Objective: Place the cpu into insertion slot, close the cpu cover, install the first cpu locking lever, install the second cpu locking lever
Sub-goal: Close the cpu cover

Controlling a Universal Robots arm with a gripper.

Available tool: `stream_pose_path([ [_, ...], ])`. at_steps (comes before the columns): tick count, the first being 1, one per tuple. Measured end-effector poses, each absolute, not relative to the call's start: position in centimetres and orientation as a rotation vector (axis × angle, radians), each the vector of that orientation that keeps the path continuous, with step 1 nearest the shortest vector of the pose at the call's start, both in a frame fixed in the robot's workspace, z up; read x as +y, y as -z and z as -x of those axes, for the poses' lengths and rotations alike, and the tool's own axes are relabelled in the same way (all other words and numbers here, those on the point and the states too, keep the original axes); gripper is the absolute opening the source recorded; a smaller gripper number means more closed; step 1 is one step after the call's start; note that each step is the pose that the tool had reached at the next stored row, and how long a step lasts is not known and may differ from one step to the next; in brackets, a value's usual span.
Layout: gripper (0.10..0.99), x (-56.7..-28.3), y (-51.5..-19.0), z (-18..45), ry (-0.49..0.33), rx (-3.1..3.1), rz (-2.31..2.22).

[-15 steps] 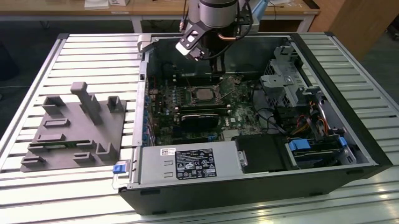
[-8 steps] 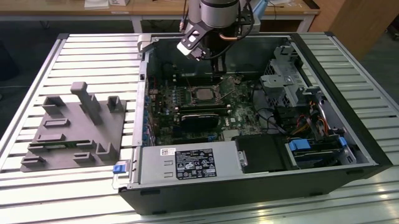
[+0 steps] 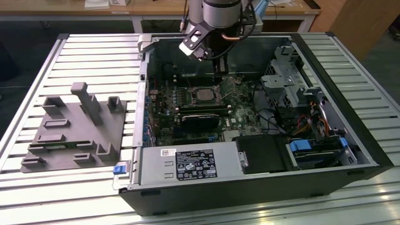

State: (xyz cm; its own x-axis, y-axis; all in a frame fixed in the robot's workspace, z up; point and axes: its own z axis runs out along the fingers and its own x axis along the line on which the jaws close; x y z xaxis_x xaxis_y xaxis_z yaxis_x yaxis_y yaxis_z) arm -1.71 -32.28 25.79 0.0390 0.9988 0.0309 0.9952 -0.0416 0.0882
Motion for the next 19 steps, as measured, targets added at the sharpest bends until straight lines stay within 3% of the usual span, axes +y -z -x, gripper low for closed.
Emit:
stream_pose_path([
  [19,0.106,-32.28,-25.79,0.89,-0.13,2.145,-2.233],
])
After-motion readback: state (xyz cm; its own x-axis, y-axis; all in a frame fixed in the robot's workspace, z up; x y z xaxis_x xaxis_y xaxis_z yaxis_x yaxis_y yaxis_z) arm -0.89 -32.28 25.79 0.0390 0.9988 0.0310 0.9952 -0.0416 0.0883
